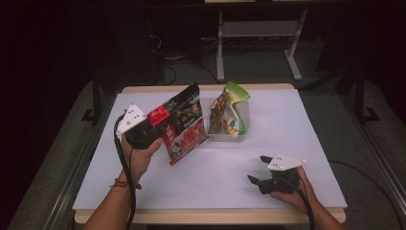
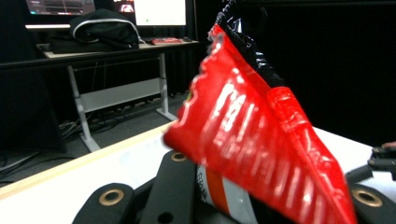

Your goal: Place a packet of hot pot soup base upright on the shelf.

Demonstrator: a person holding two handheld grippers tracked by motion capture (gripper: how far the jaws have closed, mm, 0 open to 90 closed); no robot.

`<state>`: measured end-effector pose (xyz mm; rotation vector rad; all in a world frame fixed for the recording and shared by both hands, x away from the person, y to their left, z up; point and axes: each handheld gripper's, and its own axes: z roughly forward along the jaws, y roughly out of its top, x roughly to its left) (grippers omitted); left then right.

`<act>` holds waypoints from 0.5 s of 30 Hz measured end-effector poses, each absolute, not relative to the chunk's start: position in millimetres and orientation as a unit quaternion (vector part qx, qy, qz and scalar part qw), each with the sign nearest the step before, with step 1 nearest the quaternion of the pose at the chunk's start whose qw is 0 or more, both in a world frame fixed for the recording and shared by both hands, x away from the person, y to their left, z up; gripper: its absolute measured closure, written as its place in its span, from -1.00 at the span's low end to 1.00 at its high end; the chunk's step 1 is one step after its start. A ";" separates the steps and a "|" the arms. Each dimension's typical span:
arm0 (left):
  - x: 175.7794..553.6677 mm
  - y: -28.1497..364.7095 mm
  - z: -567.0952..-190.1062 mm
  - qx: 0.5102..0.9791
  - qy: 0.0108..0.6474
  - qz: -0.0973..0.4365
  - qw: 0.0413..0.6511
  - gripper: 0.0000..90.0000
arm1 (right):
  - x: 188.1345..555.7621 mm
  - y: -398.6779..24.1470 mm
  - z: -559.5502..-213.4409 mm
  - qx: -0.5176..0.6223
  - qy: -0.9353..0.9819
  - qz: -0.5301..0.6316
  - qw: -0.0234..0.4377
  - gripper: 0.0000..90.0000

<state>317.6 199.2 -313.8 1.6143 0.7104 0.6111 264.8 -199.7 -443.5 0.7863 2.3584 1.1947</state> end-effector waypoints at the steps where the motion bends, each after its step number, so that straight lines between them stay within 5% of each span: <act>1: 319.5 198.5 -313.0 0.693 0.308 0.264 0.596 0.79 | 265.0 -199.3 -443.9 0.280 0.840 0.425 0.190 -0.57; 15: 346.8 184.8 -308.7 0.685 0.338 0.285 0.579 0.79 | 265.7 -199.9 -445.9 0.281 0.840 0.427 0.181 -0.55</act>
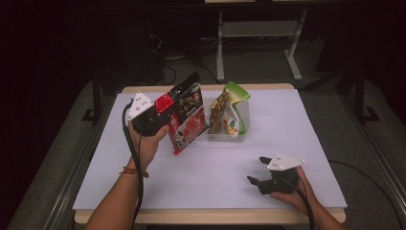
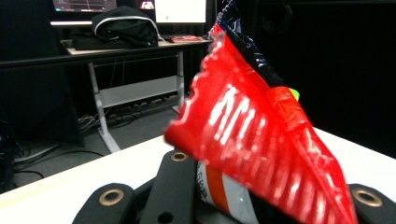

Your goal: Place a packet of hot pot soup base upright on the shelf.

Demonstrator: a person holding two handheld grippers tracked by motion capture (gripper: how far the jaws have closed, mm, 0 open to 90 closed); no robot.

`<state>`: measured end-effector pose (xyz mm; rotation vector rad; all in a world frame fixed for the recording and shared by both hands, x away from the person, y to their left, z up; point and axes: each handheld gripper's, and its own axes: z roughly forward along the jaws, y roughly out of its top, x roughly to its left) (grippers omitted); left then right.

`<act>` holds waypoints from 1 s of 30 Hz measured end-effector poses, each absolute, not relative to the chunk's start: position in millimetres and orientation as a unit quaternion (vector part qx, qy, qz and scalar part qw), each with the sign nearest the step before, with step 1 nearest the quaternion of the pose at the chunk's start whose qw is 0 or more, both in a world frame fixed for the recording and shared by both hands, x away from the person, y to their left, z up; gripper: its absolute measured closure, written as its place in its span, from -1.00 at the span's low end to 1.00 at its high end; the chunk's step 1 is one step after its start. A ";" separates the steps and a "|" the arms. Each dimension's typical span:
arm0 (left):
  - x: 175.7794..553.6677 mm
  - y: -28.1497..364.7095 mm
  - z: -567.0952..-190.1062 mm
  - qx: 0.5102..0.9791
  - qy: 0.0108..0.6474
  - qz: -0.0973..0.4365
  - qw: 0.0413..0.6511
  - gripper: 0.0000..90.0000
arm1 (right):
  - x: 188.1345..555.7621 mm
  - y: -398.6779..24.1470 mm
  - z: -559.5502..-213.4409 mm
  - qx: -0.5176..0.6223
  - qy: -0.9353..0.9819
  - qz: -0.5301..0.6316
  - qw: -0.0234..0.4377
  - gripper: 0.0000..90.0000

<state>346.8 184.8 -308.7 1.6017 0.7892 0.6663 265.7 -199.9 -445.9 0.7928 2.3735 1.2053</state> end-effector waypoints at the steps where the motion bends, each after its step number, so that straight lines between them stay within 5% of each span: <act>1: 348.5 184.7 -308.3 0.683 0.341 0.285 0.579 0.79 | 265.6 -200.2 -445.8 0.281 0.840 0.428 0.180 -0.55; 30: 396.5 158.6 -317.3 0.680 0.384 0.313 0.541 0.78 | 264.6 -197.3 -449.0 0.266 0.853 0.421 0.158 -0.58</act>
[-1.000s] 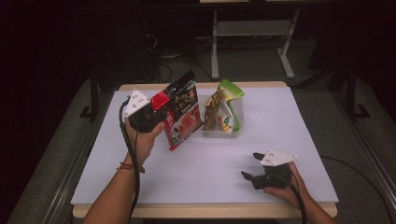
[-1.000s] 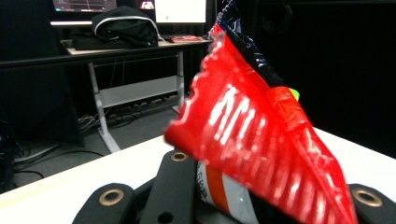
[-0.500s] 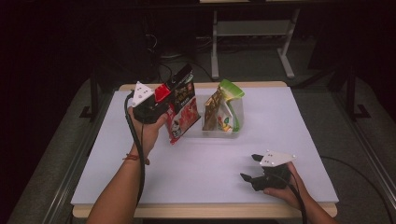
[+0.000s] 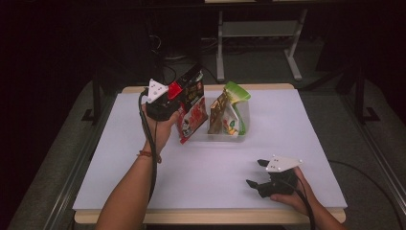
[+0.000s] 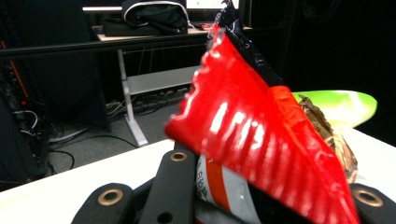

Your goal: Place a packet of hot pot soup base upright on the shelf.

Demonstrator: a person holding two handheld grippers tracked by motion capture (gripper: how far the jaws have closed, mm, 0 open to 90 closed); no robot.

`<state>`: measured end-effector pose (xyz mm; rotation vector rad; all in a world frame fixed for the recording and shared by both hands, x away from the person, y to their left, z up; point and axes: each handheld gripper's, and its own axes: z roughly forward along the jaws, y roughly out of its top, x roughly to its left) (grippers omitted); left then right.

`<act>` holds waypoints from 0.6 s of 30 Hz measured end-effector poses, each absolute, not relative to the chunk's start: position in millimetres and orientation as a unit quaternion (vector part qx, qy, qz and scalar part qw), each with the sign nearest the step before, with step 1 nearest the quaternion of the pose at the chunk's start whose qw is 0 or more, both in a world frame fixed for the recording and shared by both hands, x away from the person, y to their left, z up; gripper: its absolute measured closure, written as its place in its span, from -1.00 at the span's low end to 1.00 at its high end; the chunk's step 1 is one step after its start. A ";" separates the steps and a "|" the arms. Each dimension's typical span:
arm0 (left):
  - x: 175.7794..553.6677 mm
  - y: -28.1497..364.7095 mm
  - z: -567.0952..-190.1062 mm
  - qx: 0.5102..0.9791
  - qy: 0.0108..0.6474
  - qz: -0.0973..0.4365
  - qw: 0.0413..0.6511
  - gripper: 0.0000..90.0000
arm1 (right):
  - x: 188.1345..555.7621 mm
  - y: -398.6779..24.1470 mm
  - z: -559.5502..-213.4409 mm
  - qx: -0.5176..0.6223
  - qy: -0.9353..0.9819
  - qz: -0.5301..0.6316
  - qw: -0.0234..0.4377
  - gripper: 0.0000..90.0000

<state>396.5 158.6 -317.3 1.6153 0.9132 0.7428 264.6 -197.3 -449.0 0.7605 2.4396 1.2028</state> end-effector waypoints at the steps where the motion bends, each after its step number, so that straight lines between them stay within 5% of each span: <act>1: 397.8 157.6 -317.0 0.679 0.386 0.315 0.539 0.78 | 264.6 -197.4 -449.0 0.266 0.853 0.420 0.158 -0.58; 18: 426.9 135.1 -319.4 0.668 0.412 0.342 0.518 0.78 | 263.9 -197.2 -449.5 0.262 0.854 0.422 0.152 -0.58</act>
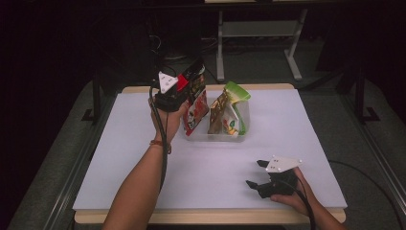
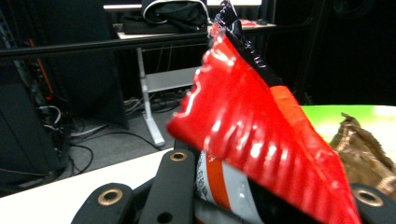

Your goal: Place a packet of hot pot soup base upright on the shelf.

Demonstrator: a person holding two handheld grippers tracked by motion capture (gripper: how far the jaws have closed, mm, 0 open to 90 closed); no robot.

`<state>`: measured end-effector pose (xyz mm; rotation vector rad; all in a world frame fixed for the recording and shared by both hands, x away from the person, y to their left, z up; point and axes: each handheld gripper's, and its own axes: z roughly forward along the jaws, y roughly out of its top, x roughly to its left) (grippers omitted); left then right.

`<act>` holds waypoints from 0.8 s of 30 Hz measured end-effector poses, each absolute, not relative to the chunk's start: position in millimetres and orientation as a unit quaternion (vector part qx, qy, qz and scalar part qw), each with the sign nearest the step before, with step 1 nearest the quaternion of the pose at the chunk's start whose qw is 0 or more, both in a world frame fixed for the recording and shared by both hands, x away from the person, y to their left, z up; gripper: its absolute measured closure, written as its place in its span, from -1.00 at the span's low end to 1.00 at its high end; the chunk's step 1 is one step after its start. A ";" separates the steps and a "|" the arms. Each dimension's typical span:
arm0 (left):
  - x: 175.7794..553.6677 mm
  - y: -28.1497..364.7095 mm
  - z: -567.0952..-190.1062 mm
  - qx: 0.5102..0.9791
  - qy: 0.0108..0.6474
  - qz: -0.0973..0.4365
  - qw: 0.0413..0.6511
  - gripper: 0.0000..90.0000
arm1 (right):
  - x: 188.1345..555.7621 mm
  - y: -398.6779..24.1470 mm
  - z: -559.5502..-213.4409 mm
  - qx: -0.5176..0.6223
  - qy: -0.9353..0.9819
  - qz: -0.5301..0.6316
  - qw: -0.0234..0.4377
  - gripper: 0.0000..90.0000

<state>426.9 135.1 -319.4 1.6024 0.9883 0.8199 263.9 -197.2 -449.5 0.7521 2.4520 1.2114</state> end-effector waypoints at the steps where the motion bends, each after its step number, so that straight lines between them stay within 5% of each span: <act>1: 428.1 134.5 -319.4 0.668 0.413 0.341 0.517 0.78 | 263.9 -197.1 -449.6 0.263 0.855 0.422 0.151 -0.58; 24: 431.1 122.0 -354.6 0.648 0.427 0.333 0.536 0.76 | 263.3 -195.8 -450.7 0.257 0.858 0.420 0.145 -0.56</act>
